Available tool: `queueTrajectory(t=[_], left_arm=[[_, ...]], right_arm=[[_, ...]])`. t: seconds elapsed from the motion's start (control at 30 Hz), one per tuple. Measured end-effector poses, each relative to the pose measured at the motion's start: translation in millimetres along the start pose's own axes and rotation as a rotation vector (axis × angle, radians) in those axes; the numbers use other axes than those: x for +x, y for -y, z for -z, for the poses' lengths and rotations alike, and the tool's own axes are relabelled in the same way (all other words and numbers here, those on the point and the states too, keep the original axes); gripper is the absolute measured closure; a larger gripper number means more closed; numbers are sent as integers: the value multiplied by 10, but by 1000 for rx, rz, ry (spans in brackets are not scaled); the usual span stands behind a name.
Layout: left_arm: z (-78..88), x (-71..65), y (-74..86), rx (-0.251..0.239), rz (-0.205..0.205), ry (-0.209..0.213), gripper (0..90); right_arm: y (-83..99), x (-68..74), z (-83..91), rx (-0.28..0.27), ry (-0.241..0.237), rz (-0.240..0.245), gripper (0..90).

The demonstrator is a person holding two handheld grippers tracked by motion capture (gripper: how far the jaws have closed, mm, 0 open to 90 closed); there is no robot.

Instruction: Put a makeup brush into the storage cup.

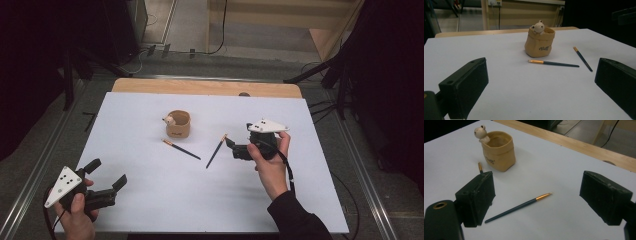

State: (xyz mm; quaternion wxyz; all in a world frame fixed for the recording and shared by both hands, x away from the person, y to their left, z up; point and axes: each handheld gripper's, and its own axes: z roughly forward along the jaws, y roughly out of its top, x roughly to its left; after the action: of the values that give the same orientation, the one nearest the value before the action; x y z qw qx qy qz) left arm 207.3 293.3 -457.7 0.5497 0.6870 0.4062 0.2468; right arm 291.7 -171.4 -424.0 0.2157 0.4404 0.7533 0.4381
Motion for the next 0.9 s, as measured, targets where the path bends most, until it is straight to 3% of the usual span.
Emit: queueTrajectory(t=[0.43,0.9], left_arm=[[3,3,-1,0,3,1,0],[1,4,-1,1,3,2,0]], right_arm=[[-128,42,-203,61,-10,9,138],[-119,29,-487,182,-12,-14,138]])
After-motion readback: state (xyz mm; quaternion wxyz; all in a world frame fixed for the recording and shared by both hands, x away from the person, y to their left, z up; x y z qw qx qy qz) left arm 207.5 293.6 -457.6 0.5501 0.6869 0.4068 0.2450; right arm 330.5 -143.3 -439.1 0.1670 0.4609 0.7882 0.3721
